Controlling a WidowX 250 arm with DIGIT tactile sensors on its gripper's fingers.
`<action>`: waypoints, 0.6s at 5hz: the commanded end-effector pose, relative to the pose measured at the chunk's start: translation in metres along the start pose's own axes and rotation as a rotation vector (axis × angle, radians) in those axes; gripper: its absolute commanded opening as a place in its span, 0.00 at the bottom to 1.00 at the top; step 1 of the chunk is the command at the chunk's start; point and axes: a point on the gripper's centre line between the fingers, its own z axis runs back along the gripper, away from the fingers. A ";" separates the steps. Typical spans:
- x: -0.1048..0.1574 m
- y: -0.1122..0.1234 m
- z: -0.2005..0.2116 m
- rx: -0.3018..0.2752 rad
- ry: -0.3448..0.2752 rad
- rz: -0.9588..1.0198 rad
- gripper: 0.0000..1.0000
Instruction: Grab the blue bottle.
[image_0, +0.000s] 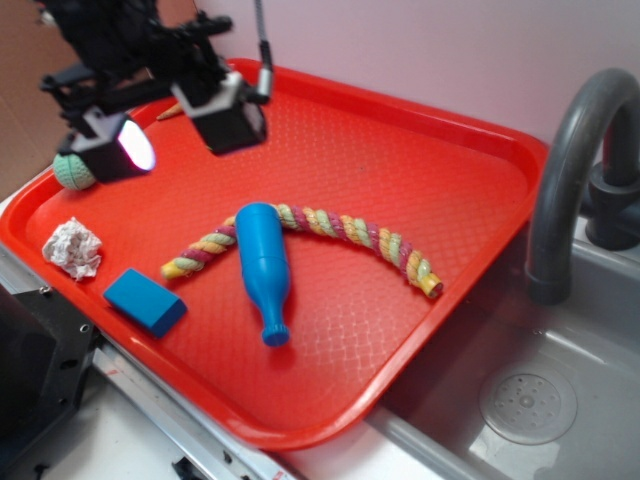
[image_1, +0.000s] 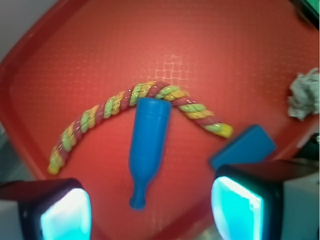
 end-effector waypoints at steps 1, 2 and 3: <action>0.012 -0.007 -0.040 0.053 -0.031 0.052 1.00; 0.016 -0.001 -0.060 0.077 -0.046 0.072 1.00; 0.019 0.002 -0.073 0.083 -0.033 0.077 1.00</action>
